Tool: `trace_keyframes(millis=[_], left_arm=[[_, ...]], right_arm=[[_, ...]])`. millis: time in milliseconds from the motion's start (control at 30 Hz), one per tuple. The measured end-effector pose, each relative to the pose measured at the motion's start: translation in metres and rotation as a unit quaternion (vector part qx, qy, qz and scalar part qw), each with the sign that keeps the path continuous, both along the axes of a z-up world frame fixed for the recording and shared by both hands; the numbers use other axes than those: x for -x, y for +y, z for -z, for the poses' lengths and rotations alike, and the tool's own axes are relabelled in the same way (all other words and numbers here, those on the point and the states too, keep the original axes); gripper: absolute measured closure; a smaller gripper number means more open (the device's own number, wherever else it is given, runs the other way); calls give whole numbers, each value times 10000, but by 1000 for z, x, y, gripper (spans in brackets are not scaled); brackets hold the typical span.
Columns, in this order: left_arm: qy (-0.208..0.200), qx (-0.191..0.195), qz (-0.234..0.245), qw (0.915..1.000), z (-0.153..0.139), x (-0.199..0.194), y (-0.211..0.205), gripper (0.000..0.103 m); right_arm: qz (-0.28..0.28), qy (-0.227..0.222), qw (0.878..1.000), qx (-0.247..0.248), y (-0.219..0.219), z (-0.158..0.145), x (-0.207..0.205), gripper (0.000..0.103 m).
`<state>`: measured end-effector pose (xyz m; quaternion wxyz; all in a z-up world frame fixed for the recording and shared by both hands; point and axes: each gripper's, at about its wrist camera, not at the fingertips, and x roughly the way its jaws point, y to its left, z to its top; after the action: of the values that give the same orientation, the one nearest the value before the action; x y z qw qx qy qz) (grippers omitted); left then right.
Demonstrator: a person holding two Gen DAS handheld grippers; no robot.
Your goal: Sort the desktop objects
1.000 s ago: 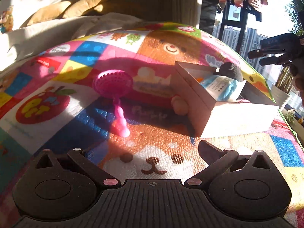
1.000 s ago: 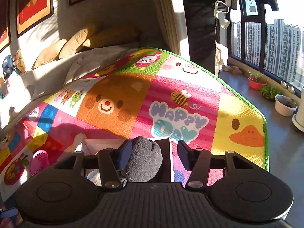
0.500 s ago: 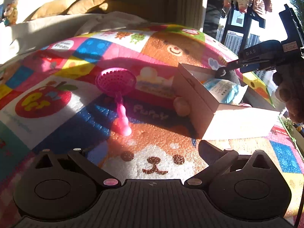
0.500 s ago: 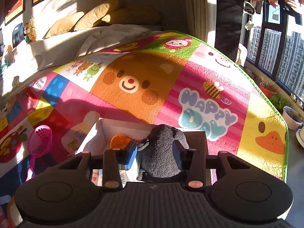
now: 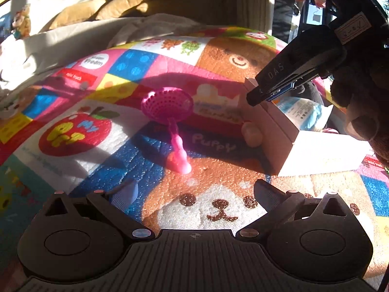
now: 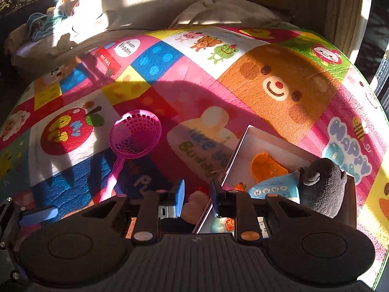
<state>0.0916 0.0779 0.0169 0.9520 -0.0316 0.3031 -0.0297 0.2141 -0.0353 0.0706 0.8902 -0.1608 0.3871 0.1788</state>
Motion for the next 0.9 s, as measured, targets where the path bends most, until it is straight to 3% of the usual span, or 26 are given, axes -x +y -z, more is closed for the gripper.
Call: trace_keyframes(millis=[133,267,400,533,633,700,800,867,900], left_arm=[[75,63,-73,9999,-4,2,19,0],[70,-173,49,9998,-4,5,26,0],[-8,-205,60,9998,-8,3,37,0],[43,-101,-101,9999,-9,-5,47,0],[97,-55,-7,9999,-8,-6,42,0],[121,-8,234,9997,-7,-5,35,0],[182,5,669,9976,-5,-3,17,0],[215,-11,942,9953,-4,-1,5,0],[244,40,1114,9935,-4,0,-3,0]], right_arm=[[118,-143,9947,1016,36,29,-31,81],[22,2,9849,1732,54,56,-41,96],[-257,502,9862,1557,48,47,-17,96],[-851,966,9858,1075,28,36,35,99],[-1079,1012,9854,846,10,31,80,98],[-1112,767,9890,594,-9,26,108,98],[-848,148,9960,236,-40,14,140,85],[-569,-7,9984,0,-59,11,149,53],[-425,-78,9990,-91,-69,12,152,47]])
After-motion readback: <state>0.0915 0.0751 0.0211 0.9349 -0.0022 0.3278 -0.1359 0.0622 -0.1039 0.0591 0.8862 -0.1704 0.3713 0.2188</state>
